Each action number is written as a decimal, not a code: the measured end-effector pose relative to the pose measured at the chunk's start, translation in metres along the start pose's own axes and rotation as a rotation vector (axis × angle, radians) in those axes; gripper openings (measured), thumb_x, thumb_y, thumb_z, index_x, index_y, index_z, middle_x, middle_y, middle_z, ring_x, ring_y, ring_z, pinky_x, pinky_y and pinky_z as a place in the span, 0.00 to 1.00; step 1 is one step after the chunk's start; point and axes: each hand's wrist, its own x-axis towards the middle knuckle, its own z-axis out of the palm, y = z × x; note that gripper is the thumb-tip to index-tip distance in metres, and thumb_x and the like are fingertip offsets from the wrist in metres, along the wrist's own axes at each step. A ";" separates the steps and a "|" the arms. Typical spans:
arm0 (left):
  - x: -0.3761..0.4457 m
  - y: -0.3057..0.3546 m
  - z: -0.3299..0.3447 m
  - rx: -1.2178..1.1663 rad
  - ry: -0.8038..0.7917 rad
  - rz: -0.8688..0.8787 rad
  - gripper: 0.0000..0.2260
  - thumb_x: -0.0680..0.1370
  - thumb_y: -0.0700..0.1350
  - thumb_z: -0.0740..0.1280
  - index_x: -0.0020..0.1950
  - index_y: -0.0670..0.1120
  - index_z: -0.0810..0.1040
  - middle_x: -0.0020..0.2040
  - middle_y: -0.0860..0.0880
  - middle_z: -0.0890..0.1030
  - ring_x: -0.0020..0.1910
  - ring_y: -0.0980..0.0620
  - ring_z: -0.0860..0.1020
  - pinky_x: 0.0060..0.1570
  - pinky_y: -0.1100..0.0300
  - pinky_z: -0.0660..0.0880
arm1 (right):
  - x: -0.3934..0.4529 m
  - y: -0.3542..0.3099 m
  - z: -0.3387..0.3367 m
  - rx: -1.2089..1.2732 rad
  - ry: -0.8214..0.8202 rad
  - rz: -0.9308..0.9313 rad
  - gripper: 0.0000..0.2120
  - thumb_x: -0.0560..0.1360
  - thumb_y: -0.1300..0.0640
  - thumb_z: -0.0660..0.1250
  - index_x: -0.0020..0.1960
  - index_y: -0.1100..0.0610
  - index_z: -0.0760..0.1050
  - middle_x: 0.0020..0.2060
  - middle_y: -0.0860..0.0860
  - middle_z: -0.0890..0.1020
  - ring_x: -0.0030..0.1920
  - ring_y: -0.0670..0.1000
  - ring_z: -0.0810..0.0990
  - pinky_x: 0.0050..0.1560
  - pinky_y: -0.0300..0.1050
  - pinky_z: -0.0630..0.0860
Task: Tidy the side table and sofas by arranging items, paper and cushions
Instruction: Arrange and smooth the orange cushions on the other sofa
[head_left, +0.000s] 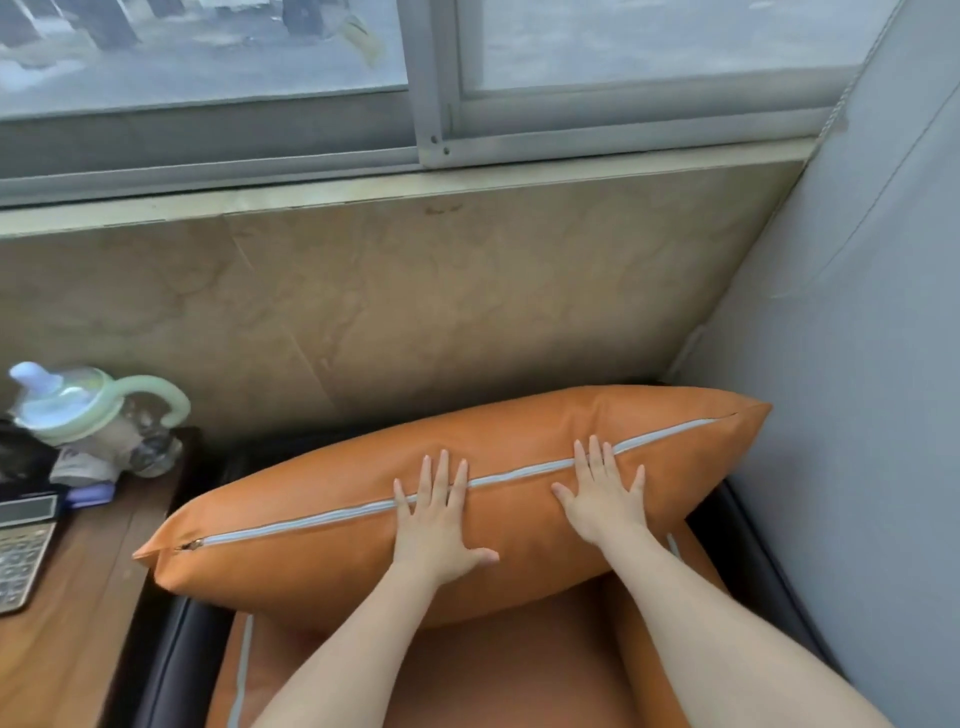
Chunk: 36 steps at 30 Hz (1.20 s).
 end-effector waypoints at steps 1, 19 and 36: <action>-0.005 0.001 0.007 -0.004 -0.045 0.021 0.52 0.70 0.69 0.64 0.74 0.52 0.28 0.73 0.48 0.27 0.73 0.46 0.28 0.68 0.40 0.31 | -0.001 0.007 0.007 0.005 -0.072 0.017 0.32 0.80 0.39 0.44 0.76 0.51 0.35 0.76 0.50 0.37 0.75 0.50 0.35 0.72 0.61 0.38; -0.015 -0.074 0.060 -0.056 0.075 -0.180 0.33 0.79 0.63 0.40 0.74 0.46 0.64 0.74 0.40 0.65 0.73 0.41 0.59 0.69 0.39 0.48 | 0.017 -0.027 0.049 -0.055 0.103 -0.125 0.31 0.79 0.38 0.42 0.75 0.47 0.33 0.76 0.48 0.36 0.75 0.50 0.34 0.70 0.63 0.34; -0.063 -0.098 0.026 -0.083 0.138 -0.169 0.45 0.64 0.67 0.17 0.76 0.48 0.37 0.76 0.48 0.36 0.72 0.47 0.31 0.67 0.46 0.31 | -0.064 -0.118 0.048 0.022 0.110 -0.135 0.29 0.81 0.43 0.43 0.77 0.54 0.40 0.77 0.50 0.43 0.76 0.51 0.40 0.74 0.55 0.40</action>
